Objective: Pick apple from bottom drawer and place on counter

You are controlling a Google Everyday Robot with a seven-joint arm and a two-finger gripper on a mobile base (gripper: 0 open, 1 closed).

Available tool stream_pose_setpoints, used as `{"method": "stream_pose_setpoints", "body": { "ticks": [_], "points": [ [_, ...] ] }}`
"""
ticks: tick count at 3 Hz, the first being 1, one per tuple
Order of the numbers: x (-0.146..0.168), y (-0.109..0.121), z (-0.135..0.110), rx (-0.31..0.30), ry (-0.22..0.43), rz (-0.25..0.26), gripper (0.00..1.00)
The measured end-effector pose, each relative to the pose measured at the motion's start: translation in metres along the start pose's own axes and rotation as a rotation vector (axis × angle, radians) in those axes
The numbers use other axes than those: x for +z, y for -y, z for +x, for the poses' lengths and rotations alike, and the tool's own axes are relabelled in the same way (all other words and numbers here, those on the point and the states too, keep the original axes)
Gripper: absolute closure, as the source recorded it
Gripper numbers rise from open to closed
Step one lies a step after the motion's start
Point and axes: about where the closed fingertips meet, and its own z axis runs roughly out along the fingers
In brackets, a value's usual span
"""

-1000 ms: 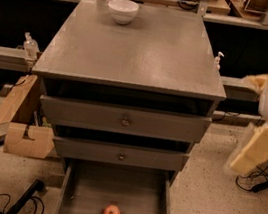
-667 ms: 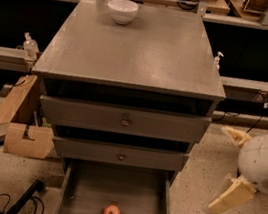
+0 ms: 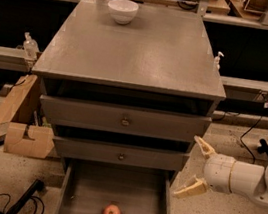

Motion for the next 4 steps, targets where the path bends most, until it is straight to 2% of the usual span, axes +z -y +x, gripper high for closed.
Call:
{"method": "stream_pose_setpoints", "body": {
  "ticks": [2,3,4],
  "points": [
    [0.012,-0.004,0.005,0.002,-0.011,-0.013,0.0],
    [0.052,-0.014,0.029,-0.032,-0.022,-0.042,0.0],
    [0.104,-0.025,0.08,-0.072,0.0,-0.091,0.0]
  ]
}}
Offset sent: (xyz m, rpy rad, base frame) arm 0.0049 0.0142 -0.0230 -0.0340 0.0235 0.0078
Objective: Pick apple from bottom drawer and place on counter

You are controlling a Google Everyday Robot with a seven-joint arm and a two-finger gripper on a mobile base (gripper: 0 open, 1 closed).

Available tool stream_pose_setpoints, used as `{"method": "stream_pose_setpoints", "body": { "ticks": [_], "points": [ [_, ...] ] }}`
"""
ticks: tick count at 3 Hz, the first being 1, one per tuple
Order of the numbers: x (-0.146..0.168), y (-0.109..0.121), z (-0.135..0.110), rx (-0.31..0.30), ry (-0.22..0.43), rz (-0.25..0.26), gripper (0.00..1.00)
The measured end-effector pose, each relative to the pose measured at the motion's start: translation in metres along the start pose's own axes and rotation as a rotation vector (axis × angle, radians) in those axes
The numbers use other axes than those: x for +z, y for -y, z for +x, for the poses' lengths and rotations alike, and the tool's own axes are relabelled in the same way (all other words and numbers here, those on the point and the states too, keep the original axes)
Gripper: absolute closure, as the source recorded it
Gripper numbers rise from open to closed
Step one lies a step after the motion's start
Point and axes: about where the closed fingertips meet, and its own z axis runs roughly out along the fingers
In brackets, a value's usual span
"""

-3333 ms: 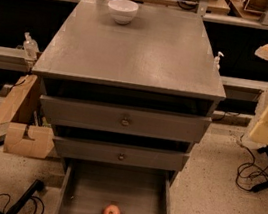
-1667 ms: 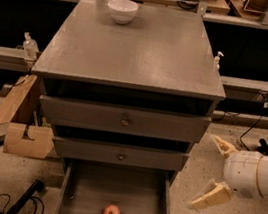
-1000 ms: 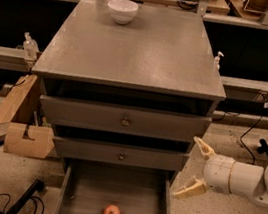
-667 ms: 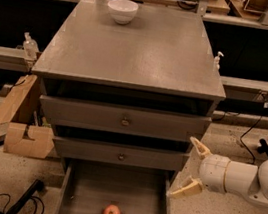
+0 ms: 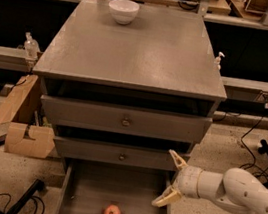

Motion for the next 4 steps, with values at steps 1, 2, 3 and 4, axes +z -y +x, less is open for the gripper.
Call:
{"method": "stream_pose_setpoints", "body": {
  "ticks": [1,2,3,4],
  "points": [
    [0.044,-0.008,0.049,-0.051,0.014,-0.062,0.0],
    [0.076,-0.015,0.096,-0.068,0.018,-0.114,0.0],
    [0.109,-0.032,0.138,-0.041,0.006,-0.158,0.0],
    [0.109,-0.032,0.138,-0.041,0.006,-0.158,0.0]
  ]
}}
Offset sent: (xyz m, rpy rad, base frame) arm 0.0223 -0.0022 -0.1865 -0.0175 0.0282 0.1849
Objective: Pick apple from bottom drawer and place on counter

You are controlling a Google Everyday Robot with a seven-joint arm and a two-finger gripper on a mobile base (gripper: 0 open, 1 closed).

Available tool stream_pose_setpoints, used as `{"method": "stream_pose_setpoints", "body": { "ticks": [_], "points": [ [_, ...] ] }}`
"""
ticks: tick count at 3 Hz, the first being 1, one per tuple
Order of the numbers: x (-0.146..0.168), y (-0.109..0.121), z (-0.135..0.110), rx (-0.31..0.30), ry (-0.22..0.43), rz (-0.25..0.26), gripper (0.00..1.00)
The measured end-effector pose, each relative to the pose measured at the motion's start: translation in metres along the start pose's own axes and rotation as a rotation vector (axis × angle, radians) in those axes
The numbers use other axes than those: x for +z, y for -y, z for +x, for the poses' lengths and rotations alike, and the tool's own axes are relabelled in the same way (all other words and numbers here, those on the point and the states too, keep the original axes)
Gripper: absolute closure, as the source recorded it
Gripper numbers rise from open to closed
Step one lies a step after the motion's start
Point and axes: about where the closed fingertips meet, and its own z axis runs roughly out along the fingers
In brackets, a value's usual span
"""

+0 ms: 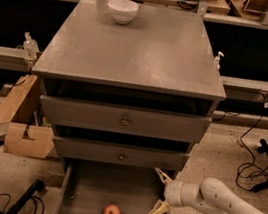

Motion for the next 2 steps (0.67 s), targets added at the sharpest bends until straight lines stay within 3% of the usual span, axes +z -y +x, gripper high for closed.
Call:
{"method": "stream_pose_setpoints", "body": {
  "ticks": [1,2],
  "points": [
    [0.014,-0.003,0.002,0.003,-0.009,-0.017,0.0],
    [0.067,-0.01,0.015,0.0,-0.012,-0.07,0.0]
  ]
}}
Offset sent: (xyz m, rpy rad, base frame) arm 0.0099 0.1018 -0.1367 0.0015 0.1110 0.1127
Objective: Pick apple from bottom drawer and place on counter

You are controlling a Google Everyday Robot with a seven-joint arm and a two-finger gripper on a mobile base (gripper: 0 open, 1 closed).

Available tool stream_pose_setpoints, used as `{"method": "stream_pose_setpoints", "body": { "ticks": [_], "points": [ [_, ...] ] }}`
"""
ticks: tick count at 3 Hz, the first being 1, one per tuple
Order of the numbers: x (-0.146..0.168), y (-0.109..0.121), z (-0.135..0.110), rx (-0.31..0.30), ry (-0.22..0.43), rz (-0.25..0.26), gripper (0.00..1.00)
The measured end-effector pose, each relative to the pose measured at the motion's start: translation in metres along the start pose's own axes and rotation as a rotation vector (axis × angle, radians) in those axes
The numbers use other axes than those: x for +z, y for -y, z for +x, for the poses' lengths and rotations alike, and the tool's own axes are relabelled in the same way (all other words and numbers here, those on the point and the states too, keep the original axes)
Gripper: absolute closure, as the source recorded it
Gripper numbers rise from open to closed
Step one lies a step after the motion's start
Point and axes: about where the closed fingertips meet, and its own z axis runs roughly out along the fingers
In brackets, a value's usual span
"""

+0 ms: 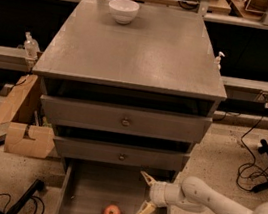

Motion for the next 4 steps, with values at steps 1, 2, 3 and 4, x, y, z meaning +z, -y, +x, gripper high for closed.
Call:
{"method": "stream_pose_setpoints", "body": {
  "ticks": [1,2,3,4],
  "points": [
    [0.056,-0.007,0.019,0.001,0.008,-0.047,0.0],
    [0.098,-0.016,0.038,0.0,0.0,-0.085,0.0],
    [0.125,-0.025,0.053,0.007,-0.005,-0.107,0.0],
    [0.153,-0.036,0.064,0.011,-0.007,-0.134,0.0]
  ]
}}
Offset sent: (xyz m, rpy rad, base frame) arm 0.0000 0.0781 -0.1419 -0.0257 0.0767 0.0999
